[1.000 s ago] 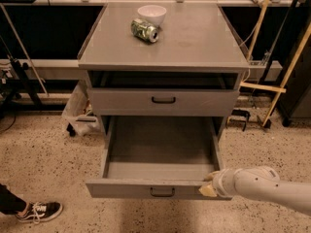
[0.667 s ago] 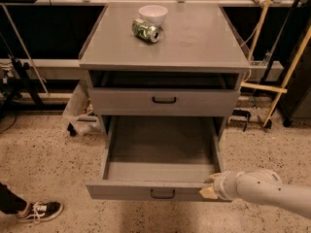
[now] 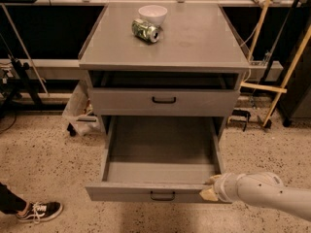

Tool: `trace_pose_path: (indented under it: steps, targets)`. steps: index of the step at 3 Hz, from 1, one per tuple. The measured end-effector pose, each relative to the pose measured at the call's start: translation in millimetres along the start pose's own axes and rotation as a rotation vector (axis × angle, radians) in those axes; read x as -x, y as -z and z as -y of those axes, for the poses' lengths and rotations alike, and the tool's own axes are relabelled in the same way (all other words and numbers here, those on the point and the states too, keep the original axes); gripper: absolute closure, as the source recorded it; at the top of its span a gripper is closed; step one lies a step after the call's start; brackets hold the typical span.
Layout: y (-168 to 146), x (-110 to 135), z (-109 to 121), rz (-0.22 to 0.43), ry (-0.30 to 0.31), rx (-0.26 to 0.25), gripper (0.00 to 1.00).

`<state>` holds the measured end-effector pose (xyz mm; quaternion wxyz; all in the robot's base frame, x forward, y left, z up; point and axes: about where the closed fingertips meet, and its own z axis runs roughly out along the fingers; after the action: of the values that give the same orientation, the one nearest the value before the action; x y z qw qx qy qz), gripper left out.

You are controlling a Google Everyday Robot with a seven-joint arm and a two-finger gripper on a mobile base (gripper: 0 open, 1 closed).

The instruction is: Open middle drawer

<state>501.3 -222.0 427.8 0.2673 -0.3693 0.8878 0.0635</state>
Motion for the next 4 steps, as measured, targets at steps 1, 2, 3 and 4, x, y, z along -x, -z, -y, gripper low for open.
trace_pose_path:
  steps: [1, 2, 3, 4]
  targets:
    - [1.3, 1.1, -0.1, 0.0, 0.0, 0.0, 1.0]
    - [3.0, -5.8, -5.4, 0.007, -0.014, -0.001, 1.0]
    - [4.6, -4.5, -5.6, 0.007, -0.014, -0.001, 0.81]
    - [4.6, -4.5, -5.6, 0.007, -0.014, -0.001, 0.58]
